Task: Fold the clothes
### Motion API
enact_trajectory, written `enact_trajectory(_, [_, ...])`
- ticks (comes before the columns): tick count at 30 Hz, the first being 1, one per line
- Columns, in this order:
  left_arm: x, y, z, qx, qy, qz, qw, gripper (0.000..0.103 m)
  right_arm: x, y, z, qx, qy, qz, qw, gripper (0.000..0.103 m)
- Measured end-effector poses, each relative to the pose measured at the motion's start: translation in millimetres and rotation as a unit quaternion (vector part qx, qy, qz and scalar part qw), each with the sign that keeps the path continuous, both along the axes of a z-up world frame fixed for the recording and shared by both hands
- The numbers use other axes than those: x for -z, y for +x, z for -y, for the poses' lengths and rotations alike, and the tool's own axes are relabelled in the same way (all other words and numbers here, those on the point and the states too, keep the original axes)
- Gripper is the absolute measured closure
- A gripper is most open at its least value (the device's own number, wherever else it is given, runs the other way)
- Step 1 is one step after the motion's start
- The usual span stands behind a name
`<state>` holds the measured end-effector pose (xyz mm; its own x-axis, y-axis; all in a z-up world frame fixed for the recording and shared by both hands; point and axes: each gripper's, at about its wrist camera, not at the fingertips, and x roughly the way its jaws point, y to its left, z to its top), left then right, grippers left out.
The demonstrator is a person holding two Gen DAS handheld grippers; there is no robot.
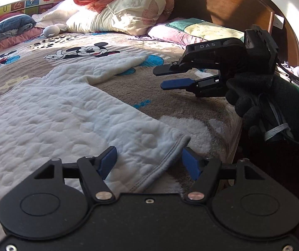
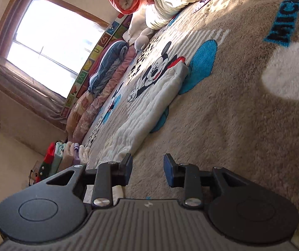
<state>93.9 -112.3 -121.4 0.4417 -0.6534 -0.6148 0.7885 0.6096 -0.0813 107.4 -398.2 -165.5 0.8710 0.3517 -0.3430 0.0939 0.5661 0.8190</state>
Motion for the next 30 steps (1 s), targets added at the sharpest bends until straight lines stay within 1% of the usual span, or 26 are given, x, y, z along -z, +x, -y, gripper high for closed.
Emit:
enact_trajectory(2, [1.0, -12.4, -0.1, 0.004, 0.004, 0.006, 1.0, 0.035, -2.2, -13.3, -22.0, -0.039, -0.017, 0.006, 0.999, 0.068])
enact_trajectory(3, [1.6, -17.4, -0.7, 0.0, 0.004, 0.006, 1.0, 0.035, -3.3, -18.7, -32.6, -0.057, -0.027, 0.007, 0.998, 0.067])
enact_trajectory(4, [1.7, -22.1, -1.5, -0.002, 0.004, 0.005, 1.0, 0.035, -4.2, -23.9, -42.9, -0.075, -0.036, 0.008, 0.997, 0.063])
enact_trajectory(5, [1.6, -25.3, -2.0, -0.003, 0.005, 0.003, 1.0, 0.035, -3.7, -27.7, -50.5, -0.085, -0.045, 0.007, 0.995, 0.061])
enact_trajectory(8, [-3.3, -38.5, -5.8, 0.002, 0.007, -0.004, 1.0, 0.035, -1.2, -35.0, -66.4, -0.101, -0.065, 0.002, 0.993, 0.063])
enact_trajectory(10, [-7.4, -46.0, -10.4, 0.008, 0.01, -0.01, 0.9999, 0.035, -3.5, -36.8, -70.5, -0.109, -0.073, 0.009, 0.991, 0.063])
enact_trajectory(12, [-12.5, -49.0, -19.1, -0.001, 0.006, -0.009, 0.9999, 0.035, -3.8, -38.5, -68.5, -0.109, -0.066, 0.015, 0.992, 0.062])
enact_trajectory(14, [-18.5, -43.1, -32.8, -0.035, -0.012, -0.019, 0.9991, 0.035, -2.5, -40.1, -67.0, -0.109, -0.062, 0.022, 0.992, 0.062])
enact_trajectory(16, [-24.9, -32.4, -48.4, -0.08, -0.043, -0.038, 0.9951, 0.035, -0.7, -41.9, -68.9, -0.11, -0.071, 0.029, 0.991, 0.062])
enact_trajectory(17, [-27.9, -26.5, -56.2, -0.104, -0.06, -0.049, 0.9915, 0.035, -0.7, -42.4, -71.0, -0.111, -0.078, 0.031, 0.99, 0.062])
enact_trajectory(20, [-37.2, -7.5, -65.9, -0.172, -0.084, -0.063, 0.9794, 0.035, -0.6, -41.9, -78.4, -0.116, -0.105, 0.04, 0.987, 0.06])
enact_trajectory(21, [-40.9, -1.1, -63.6, -0.189, -0.078, -0.06, 0.9771, 0.035, -0.9, -40.6, -81.3, -0.119, -0.114, 0.044, 0.985, 0.057])
enact_trajectory(22, [-44.3, 5.5, -58.3, -0.201, -0.064, -0.055, 0.9759, 0.035, -2.1, -40.0, -83.5, -0.124, -0.122, 0.048, 0.984, 0.054])
enact_trajectory(23, [-47.9, 12.2, -49.4, -0.206, -0.044, -0.046, 0.9765, 0.035, -3.2, -39.2, -85.8, -0.129, -0.129, 0.052, 0.982, 0.052])
enact_trajectory(24, [-51.6, 18.8, -40.0, -0.209, -0.024, -0.036, 0.9769, 0.035, -3.8, -38.7, -88.2, -0.133, -0.137, 0.056, 0.98, 0.047])
enact_trajectory(25, [-55.0, 25.6, -27.1, -0.203, -0.004, -0.022, 0.979, 0.035, -4.5, -38.3, -90.6, -0.137, -0.145, 0.06, 0.978, 0.045])
enact_trajectory(27, [-61.7, 39.2, -0.5, -0.186, 0.037, 0.005, 0.9819, 0.035, -5.7, -37.3, -95.5, -0.145, -0.161, 0.068, 0.974, 0.043])
enact_trajectory(28, [-65.0, 46.1, 12.9, -0.177, 0.057, 0.018, 0.9824, 0.035, -6.2, -37.0, -97.7, -0.148, -0.169, 0.072, 0.972, 0.043])
enact_trajectory(30, [-69.5, 60.2, 42.2, -0.157, 0.101, 0.046, 0.9814, 0.035, -3.7, -38.6, -97.3, -0.146, -0.168, 0.083, 0.971, 0.043])
